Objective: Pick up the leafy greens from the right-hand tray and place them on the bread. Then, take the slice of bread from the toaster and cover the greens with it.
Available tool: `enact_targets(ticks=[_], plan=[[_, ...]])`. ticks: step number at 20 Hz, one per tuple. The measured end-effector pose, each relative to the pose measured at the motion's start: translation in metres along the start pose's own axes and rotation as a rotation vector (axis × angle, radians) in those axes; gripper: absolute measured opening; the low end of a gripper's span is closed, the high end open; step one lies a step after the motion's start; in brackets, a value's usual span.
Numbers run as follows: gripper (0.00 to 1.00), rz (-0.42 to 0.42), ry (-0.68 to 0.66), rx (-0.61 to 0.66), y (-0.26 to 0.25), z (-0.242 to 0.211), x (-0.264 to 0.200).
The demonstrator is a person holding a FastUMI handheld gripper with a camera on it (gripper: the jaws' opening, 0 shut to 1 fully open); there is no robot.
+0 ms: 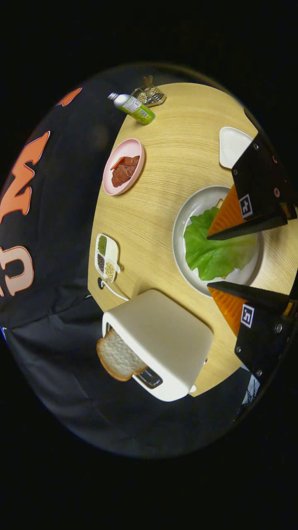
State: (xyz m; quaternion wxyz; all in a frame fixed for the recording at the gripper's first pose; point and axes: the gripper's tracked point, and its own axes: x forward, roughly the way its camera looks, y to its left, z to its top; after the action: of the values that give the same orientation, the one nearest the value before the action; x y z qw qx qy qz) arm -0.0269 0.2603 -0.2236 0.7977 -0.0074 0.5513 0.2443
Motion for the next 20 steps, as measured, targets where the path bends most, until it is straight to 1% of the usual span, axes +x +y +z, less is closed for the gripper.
enact_targets(ticks=[2,4,6,10,14,16,20], plan=[[0.7,0.005,-0.016,-0.005,0.012,0.02,-0.014],[0.77,-0.009,-0.042,-0.031,0.023,0.042,-0.026],[0.8,-0.01,-0.058,-0.043,0.038,0.064,-0.034],[0.81,0.022,-0.058,-0.047,0.081,0.102,-0.045],[0.81,0.052,-0.033,-0.04,0.126,0.129,-0.032],[0.81,0.073,-0.007,-0.072,0.144,0.136,-0.02],[0.81,0.046,0.042,-0.034,0.155,0.144,0.002]])
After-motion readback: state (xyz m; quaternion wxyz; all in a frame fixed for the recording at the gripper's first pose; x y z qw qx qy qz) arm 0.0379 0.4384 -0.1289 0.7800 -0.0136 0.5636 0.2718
